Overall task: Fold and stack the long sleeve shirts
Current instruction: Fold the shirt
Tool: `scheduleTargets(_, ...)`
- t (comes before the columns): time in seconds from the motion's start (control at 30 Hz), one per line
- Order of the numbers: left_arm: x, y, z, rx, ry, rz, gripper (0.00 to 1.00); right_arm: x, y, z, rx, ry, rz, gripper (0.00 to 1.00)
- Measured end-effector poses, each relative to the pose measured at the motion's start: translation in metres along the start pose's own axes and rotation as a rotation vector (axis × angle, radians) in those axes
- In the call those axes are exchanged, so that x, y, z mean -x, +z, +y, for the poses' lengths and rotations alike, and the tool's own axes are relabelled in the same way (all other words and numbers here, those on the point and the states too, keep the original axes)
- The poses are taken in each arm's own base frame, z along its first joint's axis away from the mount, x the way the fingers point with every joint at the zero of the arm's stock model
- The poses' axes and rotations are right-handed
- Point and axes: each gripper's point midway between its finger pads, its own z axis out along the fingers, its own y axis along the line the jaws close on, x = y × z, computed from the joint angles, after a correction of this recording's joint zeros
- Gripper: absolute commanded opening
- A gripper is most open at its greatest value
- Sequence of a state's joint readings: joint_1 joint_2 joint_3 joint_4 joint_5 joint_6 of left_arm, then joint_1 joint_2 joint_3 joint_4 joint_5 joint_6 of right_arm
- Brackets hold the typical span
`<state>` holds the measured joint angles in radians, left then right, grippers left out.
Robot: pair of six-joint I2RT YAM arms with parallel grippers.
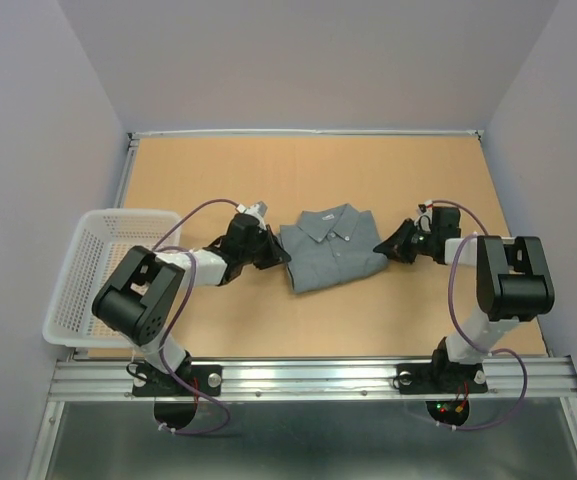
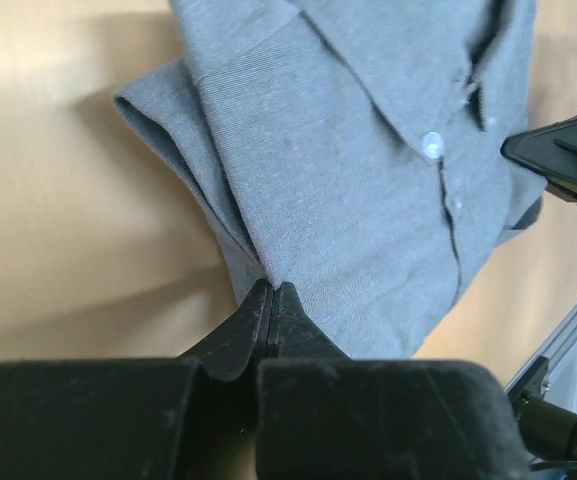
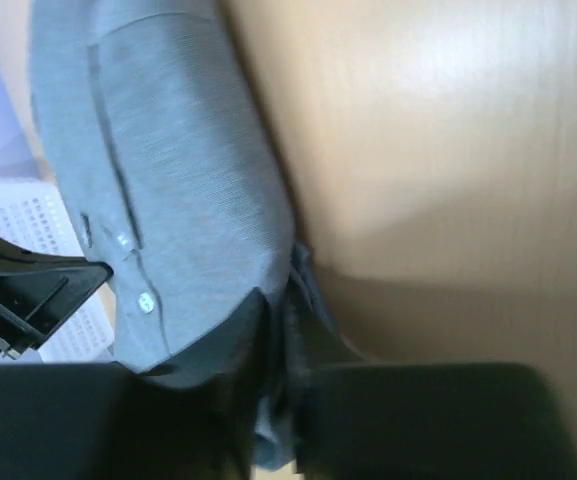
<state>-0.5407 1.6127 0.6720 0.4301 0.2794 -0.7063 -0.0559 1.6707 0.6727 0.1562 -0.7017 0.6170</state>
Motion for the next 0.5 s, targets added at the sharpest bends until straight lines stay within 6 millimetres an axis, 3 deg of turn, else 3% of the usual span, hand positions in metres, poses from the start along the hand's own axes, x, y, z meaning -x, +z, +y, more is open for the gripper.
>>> scheduleTargets(0.03, -0.004, -0.002, 0.007, 0.016, -0.015, 0.005, 0.14, -0.003, 0.002, -0.004, -0.011, 0.014, 0.012, 0.42)
scheduleTargets(0.07, -0.009, -0.004, 0.012, 0.030, -0.022, 0.011, 0.17, -0.006, 0.003, -0.007, -0.018, 0.024, 0.024, 0.49)
scheduleTargets(0.13, -0.014, -0.010, 0.020, 0.058, -0.038, 0.014, 0.30, -0.006, 0.002, -0.004, -0.015, 0.021, 0.026, 0.63)
scheduleTargets(0.2, -0.013, -0.016, 0.024, 0.082, -0.042, 0.002, 0.37, -0.003, -0.002, 0.003, -0.011, -0.002, 0.017, 0.70)
scheduleTargets(0.27, -0.004, -0.024, 0.022, 0.096, -0.044, -0.030, 0.57, 0.009, -0.009, 0.013, -0.026, -0.030, -0.018, 0.83)
scheduleTargets(0.37, 0.009, -0.037, 0.016, 0.101, -0.037, -0.084, 0.65, 0.029, -0.020, 0.034, -0.013, -0.073, -0.070, 0.88)
scheduleTargets(0.5, 0.026, -0.059, 0.006, 0.111, -0.017, -0.144, 0.67, 0.056, -0.040, 0.076, 0.045, -0.151, -0.152, 0.88)
